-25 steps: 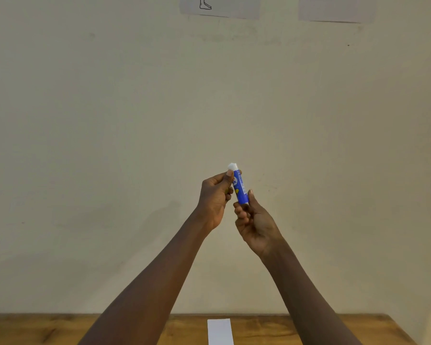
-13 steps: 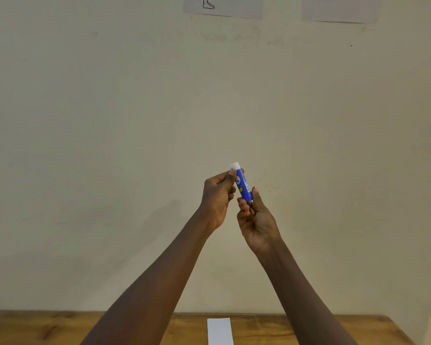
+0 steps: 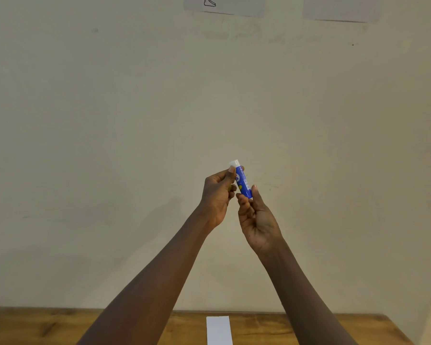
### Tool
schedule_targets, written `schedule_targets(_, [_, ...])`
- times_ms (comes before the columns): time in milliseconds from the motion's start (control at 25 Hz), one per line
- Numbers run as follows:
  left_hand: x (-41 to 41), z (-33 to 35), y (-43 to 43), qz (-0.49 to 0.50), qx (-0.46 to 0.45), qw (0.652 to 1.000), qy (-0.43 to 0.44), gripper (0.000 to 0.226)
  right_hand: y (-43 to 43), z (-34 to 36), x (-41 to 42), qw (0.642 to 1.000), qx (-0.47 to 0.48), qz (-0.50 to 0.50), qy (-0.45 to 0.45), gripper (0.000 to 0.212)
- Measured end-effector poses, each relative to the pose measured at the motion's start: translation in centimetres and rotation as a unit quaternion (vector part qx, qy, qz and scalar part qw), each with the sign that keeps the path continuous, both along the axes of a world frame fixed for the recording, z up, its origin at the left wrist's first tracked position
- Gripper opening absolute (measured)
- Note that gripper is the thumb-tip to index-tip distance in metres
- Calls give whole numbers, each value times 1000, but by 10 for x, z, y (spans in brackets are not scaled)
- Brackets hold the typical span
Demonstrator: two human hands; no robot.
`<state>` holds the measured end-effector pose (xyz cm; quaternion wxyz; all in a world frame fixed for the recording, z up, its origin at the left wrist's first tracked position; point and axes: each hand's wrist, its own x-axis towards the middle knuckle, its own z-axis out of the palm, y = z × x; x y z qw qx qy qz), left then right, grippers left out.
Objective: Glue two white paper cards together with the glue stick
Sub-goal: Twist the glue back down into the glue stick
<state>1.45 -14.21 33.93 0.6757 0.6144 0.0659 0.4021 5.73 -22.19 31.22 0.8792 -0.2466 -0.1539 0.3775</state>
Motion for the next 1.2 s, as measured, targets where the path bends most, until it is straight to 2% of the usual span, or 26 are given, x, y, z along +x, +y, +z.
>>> schedule_targets(80, [-1,3,-2,-38,-35,999,-9,28,-1,0,1,999,41,-7,4,22])
schedule_targets(200, [-4,10,1,-96,-175,975,-95,34,-4,-3,2,999,48,-24,5,20])
schedule_targets(280, [-6,14,5,-109,-195,967,-120,41,-5,-5,4,999,31,-37,7,19])
schedule_targets(480, [-4,24,2,-113,-121,982,-91,42,-1,-5,2,998,-1,-58,-5,14])
schedule_targets(680, [-5,27,4,-68,16,998,-5,42,-2,-3,0,997,-13,-76,-4,10])
schedule_targets(920, [-3,27,7,-11,180,982,62,41,-5,-3,-3,994,-24,-106,-4,4])
schedule_targets(1200, [5,20,12,22,236,969,73,41,-1,-7,-12,993,-24,-112,33,5])
